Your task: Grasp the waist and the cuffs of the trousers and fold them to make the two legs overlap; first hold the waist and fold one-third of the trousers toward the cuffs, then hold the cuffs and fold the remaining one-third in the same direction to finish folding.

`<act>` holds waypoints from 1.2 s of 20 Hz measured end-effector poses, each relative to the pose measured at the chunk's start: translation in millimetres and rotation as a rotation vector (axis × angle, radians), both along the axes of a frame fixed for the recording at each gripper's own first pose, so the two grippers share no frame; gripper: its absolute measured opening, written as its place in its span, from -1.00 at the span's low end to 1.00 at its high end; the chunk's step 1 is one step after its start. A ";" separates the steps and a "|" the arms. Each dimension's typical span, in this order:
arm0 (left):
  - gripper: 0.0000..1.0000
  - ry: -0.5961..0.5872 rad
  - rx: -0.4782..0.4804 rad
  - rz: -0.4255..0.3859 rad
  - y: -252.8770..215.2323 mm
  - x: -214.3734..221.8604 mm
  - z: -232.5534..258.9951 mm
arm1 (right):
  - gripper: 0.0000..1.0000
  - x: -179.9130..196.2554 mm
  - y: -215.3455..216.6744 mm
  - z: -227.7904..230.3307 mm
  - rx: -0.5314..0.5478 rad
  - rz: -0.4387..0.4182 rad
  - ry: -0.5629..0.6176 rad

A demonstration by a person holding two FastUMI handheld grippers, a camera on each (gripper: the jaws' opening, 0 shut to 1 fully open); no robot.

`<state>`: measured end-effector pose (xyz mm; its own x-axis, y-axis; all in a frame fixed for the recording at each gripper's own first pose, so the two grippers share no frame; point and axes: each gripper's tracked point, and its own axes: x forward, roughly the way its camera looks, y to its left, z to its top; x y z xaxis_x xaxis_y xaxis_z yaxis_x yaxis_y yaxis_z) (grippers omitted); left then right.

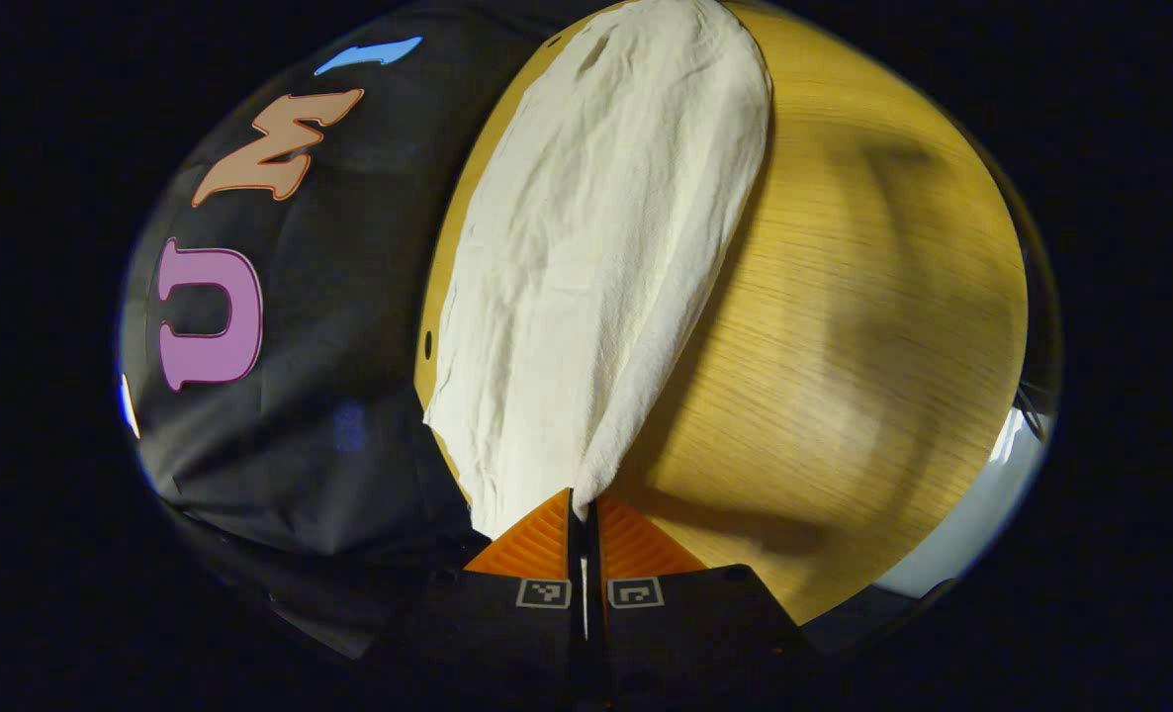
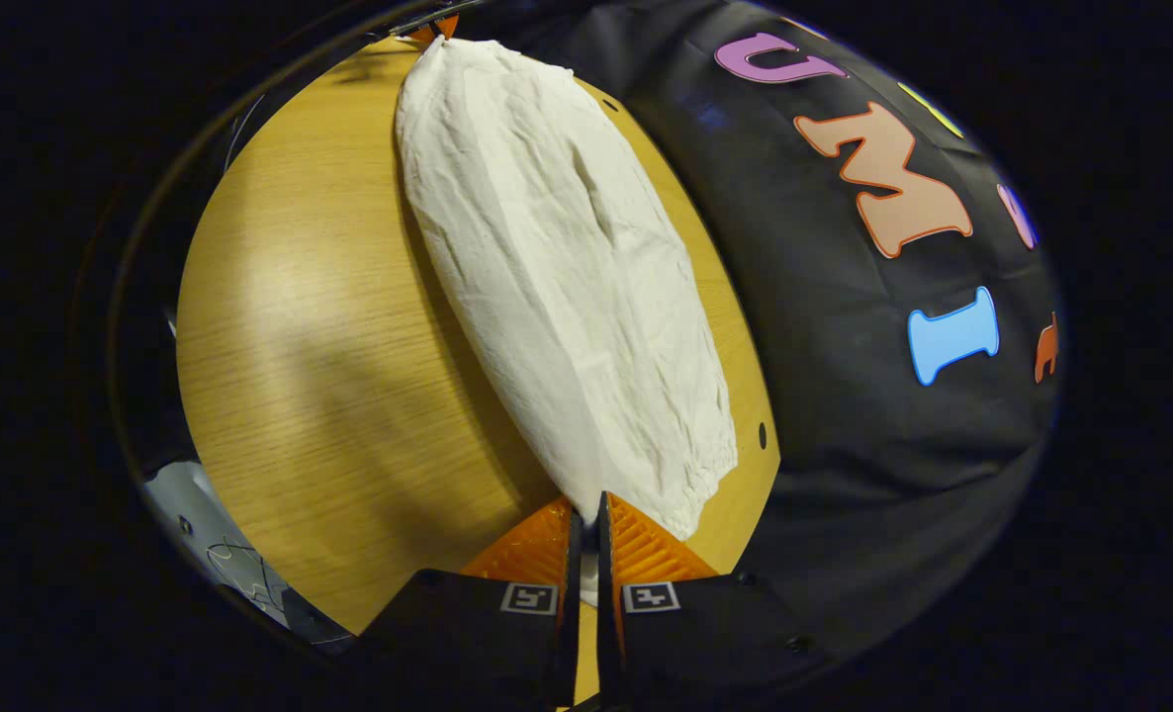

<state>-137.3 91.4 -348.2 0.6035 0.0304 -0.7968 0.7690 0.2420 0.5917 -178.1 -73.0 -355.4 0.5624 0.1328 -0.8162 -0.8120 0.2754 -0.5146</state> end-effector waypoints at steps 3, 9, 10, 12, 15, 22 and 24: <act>-1.00 -0.074 0.012 0.042 -2.1 37.5 33.6 | -0.80 30.4 -2.3 25.9 0.067 -0.052 -0.076; -1.00 -0.161 0.072 0.078 -1.8 82.0 76.6 | -0.80 95.9 5.5 59.3 0.161 -0.078 -0.195; -1.00 -0.172 0.071 0.073 -3.0 90.1 81.9 | -0.75 102.1 5.8 61.8 0.165 -0.087 -0.205; -1.00 -0.189 0.059 0.075 -2.4 109.4 91.1 | -0.80 114.5 8.6 66.3 0.173 -0.115 -0.222; -1.00 -0.216 0.033 0.051 -6.7 146.1 100.9 | -0.80 136.4 11.7 69.2 0.156 -0.156 -0.252; -1.00 -0.243 -0.095 0.057 -13.7 226.8 86.9 | -0.75 204.6 27.4 73.7 0.158 -0.298 -0.320; -1.00 -0.237 -0.120 0.064 -16.8 245.2 74.1 | -0.85 222.9 33.1 62.8 0.172 -0.336 -0.320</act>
<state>108.0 74.6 -274.1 0.7736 -0.0120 -0.6336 0.5933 0.3650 0.7175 44.9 -39.9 -292.6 0.8161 0.0190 -0.5776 -0.4722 0.5981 -0.6475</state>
